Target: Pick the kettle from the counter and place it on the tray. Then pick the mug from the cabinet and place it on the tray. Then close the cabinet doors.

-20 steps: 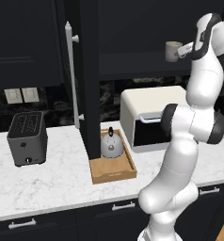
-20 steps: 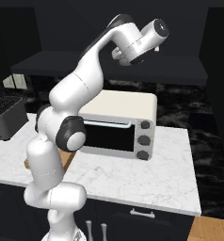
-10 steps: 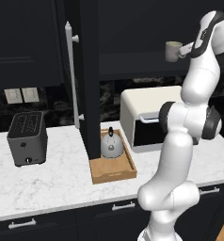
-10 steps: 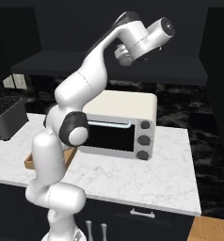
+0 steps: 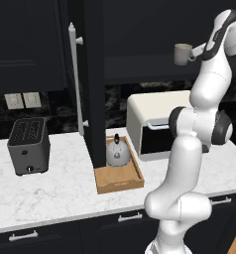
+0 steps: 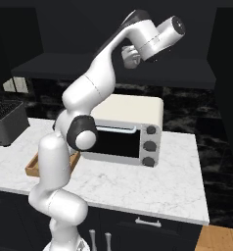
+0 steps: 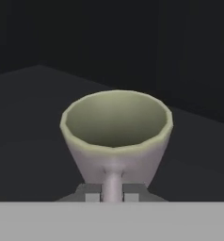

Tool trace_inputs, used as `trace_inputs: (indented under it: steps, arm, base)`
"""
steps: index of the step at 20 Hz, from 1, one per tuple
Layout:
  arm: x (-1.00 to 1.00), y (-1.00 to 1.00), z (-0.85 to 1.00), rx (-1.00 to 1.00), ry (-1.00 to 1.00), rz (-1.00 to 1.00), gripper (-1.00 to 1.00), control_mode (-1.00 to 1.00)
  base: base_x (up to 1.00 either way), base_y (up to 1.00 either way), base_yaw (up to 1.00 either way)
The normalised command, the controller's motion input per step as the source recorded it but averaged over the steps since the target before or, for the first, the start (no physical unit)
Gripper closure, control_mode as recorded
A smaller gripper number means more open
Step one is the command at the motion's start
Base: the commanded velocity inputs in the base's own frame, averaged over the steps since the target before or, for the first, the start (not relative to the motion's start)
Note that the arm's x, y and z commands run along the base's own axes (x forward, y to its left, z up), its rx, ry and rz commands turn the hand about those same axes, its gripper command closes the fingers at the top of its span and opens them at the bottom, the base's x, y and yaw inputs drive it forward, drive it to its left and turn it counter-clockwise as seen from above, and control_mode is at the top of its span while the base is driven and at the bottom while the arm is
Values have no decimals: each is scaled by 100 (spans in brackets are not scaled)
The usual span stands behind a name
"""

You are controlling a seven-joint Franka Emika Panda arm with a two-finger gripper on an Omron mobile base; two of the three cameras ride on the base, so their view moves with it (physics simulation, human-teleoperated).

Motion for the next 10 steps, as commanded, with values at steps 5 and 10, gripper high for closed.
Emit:
trace_inputs:
  steps: [5,10]
  arm:
    - [0,0,0,0,0,0,100,-100]
    - [0,2,0,0,-1,0,100,-100]
  base:
    - [0,0,0]
    - [0,0,0]
